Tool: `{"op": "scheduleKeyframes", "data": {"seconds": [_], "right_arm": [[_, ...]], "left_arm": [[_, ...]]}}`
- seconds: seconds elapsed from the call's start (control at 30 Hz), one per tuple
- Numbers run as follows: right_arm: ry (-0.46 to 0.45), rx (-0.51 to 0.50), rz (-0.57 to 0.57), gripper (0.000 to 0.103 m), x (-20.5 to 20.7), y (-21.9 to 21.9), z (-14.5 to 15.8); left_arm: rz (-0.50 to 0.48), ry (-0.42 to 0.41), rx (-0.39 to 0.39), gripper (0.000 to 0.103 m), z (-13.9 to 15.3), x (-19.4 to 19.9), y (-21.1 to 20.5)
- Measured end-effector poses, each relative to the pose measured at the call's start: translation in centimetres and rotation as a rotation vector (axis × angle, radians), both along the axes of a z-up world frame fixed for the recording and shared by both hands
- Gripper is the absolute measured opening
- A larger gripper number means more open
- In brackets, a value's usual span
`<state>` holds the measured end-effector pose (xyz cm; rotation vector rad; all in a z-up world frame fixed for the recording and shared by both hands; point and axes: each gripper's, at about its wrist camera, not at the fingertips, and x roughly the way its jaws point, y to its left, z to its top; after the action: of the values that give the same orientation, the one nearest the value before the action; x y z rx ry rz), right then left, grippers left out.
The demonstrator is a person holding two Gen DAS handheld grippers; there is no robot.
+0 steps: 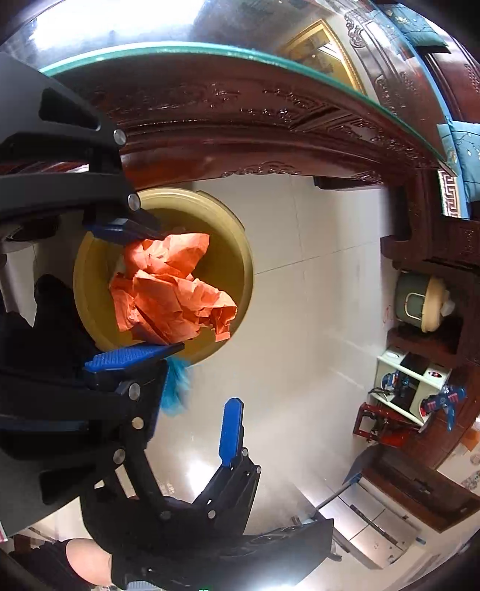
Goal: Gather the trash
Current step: 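Carry the orange and blue papers over the yellow bucket and open both tools, then return both tools to the table toward the yellow wrapper and green paper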
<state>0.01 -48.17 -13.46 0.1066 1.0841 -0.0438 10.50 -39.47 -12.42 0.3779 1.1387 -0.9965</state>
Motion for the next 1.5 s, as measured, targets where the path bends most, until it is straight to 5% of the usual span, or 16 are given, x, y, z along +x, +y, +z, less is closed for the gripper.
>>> {"op": "scheduleKeyframes", "data": {"seconds": [0.27, 0.4, 0.8, 1.0, 1.23, 1.5], "right_arm": [[0.035, -0.022, -0.02, 0.072, -0.3, -0.6, -0.8], [0.049, -0.03, -0.046, 0.073, -1.0, -1.6, -1.3], [0.02, -0.03, -0.077, 0.073, -2.2, -1.6, -0.3], [-0.137, -0.024, -0.007, 0.073, -1.9, 2.2, 3.9], [-0.376, -0.078, 0.14, 0.091, -0.3, 9.9, 9.6], [-0.454, -0.072, 0.282, 0.094, 4.3, 18.9, 12.8]], "left_arm": [[-0.033, 0.056, 0.029, 0.052, -1.8, 0.5, -2.0], [-0.064, 0.056, 0.017, 0.076, -1.9, 0.1, -3.0], [-0.012, -0.012, -0.03, 0.081, 1.0, -0.2, -0.4], [0.09, -0.139, -0.097, 0.093, 5.4, -0.6, 6.1], [0.289, -0.252, -0.163, 0.099, 9.1, -0.3, 16.6], [0.572, -0.294, -0.191, 0.099, 11.8, 2.2, 29.0]]}}
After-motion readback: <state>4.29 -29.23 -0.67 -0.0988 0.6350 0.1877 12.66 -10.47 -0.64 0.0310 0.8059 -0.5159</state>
